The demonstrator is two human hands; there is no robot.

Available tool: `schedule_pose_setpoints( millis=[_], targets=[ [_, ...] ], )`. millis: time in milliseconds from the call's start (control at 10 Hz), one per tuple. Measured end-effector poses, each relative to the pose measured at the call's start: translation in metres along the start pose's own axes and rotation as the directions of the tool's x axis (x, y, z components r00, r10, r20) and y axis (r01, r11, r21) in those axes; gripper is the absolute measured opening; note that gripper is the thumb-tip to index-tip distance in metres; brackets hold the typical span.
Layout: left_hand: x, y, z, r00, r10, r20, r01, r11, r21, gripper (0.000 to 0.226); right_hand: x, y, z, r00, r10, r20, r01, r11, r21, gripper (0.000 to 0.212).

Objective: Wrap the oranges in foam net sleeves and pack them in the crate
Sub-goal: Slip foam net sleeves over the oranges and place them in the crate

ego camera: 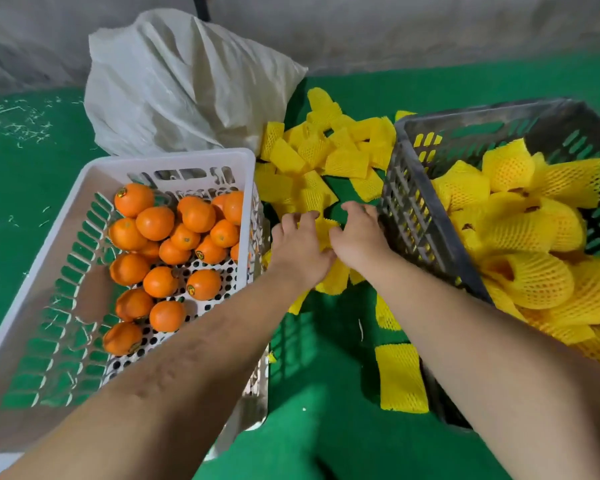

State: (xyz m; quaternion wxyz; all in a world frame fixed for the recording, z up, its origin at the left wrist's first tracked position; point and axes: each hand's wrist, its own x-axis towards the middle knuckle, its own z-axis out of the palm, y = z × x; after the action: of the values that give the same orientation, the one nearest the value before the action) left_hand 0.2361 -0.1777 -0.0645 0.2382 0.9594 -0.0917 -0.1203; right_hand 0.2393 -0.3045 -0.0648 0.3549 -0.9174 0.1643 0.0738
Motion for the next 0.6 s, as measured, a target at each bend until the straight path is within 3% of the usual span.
schedule_pose_setpoints(
  millis=[200,300,500,600],
  targets=[
    [0.084,-0.011,-0.006,0.993,-0.116,-0.036,0.110,0.983,-0.145,0.062,0.100,0.008,-0.009,0.990,0.142,0.013,-0.139,0.981,-0.136,0.060],
    [0.127,-0.014,-0.005,0.995,-0.083,-0.063,0.079,0.995,-0.064,0.066,0.151,-0.005,-0.008,0.992,0.128,-0.023,-0.130,0.967,-0.220,0.066],
    [0.207,-0.016,0.001,0.995,-0.099,0.012,0.096,0.982,0.160,0.113,0.229,-0.027,0.008,0.998,-0.016,-0.058,-0.007,0.924,-0.382,0.111],
    [0.244,-0.024,0.008,0.990,-0.133,0.036,0.115,0.940,0.321,0.125,0.261,-0.014,0.017,0.990,-0.057,-0.130,-0.012,0.879,-0.476,0.119]
  ],
)
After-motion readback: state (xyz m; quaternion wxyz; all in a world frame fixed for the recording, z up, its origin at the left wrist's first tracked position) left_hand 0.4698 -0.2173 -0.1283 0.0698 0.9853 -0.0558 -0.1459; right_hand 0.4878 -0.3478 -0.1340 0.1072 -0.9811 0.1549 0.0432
